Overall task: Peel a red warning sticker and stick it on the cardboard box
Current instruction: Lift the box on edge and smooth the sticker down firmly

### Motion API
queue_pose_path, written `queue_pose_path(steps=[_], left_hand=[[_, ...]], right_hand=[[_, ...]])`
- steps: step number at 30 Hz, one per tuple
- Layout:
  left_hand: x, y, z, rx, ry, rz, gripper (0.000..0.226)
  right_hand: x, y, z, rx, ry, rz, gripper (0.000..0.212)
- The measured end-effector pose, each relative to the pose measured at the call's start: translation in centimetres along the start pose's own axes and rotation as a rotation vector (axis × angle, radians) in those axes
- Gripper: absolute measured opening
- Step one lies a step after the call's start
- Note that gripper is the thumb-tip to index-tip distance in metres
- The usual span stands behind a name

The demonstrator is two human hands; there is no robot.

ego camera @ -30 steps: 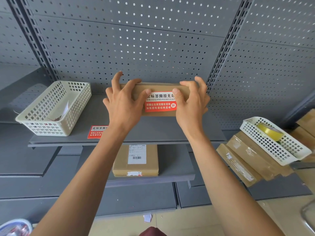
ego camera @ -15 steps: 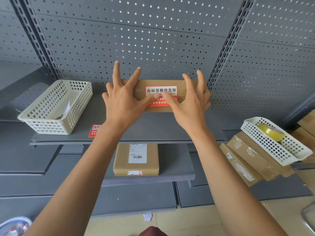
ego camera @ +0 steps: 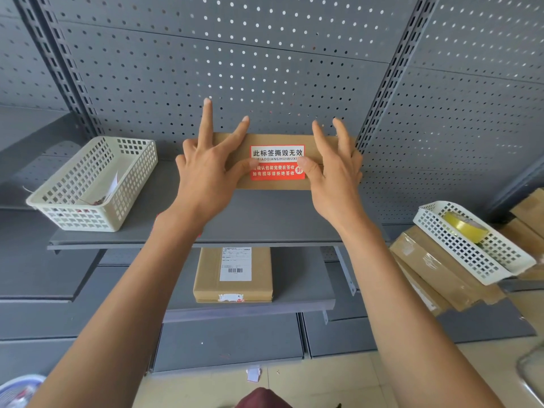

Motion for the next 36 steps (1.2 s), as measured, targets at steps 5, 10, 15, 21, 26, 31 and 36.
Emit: queue_pose_path(steps=[5, 10, 15, 21, 26, 31, 36], left_hand=[[0.0, -0.2, -0.1, 0.015, 0.009, -0.017, 0.067], [0.0, -0.5, 0.1, 0.063, 0.025, 0.001, 0.087], [0.0, -0.7, -0.3, 0.054, 0.007, -0.004, 0.083], [0.1, -0.1, -0.6, 0.038, -0.032, -0.082, 0.077], [0.4, 0.2, -1.0, 0.071, -0.053, -0.129, 0.078], [0.2, -0.5, -0.2, 0.029, 0.023, -0.080, 0.086], [-0.1, -0.8, 0.0, 0.028, 0.051, -0.020, 0.088]], right_hand=[[-0.2, 0.1, 0.0, -0.048, 0.012, -0.064, 0.058], [-0.6, -0.2, -0.2, -0.019, -0.024, -0.101, 0.090], [-0.3, 0.0, 0.2, -0.024, -0.026, -0.120, 0.086], [0.1, 0.3, 1.2, 0.008, 0.008, -0.164, 0.075], [-0.3, 0.2, 1.7, 0.069, 0.006, -0.235, 0.071], [-0.5, -0.1, 0.9, 0.054, -0.020, -0.197, 0.086], [-0.3, -0.3, 0.7, 0.020, -0.006, -0.140, 0.091]])
Point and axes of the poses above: each hand's wrist, its own x-axis towards the middle knuckle, its own y-axis out of the back of the hand, z = x × y, the point moved 1 cm from there along x, towards the middle knuckle, and after that the axes turned 5 degrees about -z, right-handed, at the moved point
